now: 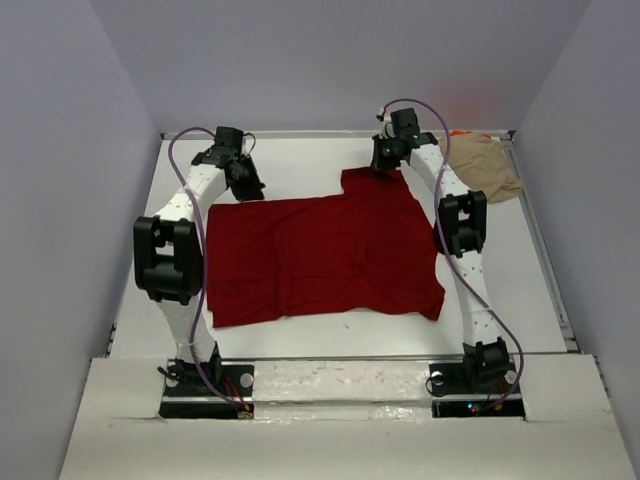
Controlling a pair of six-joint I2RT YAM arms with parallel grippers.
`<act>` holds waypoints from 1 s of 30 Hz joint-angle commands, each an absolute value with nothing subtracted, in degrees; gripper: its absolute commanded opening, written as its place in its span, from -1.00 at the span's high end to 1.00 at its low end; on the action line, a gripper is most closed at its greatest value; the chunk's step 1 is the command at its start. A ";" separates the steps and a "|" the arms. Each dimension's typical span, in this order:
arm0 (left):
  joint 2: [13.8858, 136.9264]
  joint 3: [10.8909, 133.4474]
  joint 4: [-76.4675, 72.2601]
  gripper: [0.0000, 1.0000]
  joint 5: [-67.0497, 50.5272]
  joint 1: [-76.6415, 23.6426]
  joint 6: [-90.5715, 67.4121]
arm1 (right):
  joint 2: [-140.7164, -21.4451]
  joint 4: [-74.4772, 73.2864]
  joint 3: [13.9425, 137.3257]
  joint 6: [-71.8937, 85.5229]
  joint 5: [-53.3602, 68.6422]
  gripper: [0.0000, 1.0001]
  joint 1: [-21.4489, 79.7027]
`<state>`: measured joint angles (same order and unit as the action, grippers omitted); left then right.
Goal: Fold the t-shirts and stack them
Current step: Fold the tshirt
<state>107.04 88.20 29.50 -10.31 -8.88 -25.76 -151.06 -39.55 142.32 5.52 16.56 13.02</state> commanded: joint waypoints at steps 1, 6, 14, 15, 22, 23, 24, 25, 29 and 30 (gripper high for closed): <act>101.96 86.93 29.45 0.92 -10.28 -9.05 -24.79 | -154.77 -31.85 145.55 4.92 16.79 1.00 12.48; 101.52 86.05 30.06 0.92 -10.28 -9.05 -24.43 | -158.21 -30.77 152.58 7.12 19.86 0.54 10.90; 102.22 85.43 28.74 0.92 -11.25 -9.93 -24.70 | -151.71 -22.59 151.78 1.67 18.54 -0.57 10.90; 102.22 85.43 28.57 0.91 -11.25 -10.11 -24.70 | -151.00 -22.07 151.87 1.50 18.81 -0.61 10.90; 102.57 84.90 27.86 0.92 -11.78 -10.72 -24.87 | -146.52 -19.26 147.06 -1.22 19.87 -0.72 10.90; 102.57 84.82 27.51 0.91 -11.69 -10.98 -24.87 | -146.51 -19.51 147.39 -1.75 19.17 -0.73 10.90; 102.57 84.81 27.60 0.92 -11.52 -10.99 -24.96 | -146.69 -20.47 148.00 -1.84 17.94 -0.75 10.90; 102.66 84.64 27.68 0.92 -11.25 -10.90 -24.79 | -146.43 -22.48 148.09 -1.67 15.75 -0.75 10.90; 101.87 84.20 27.60 0.92 -9.93 -10.02 -25.05 | -142.57 -28.73 138.81 -0.18 10.90 -0.73 9.85; 101.95 84.46 27.42 0.92 -10.28 -8.54 -25.22 | -141.17 -28.74 135.30 1.74 11.86 -0.72 9.84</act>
<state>104.68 85.19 28.23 -10.39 -10.72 -25.56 -146.28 -24.40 144.20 0.21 15.22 11.07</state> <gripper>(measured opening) 0.045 0.868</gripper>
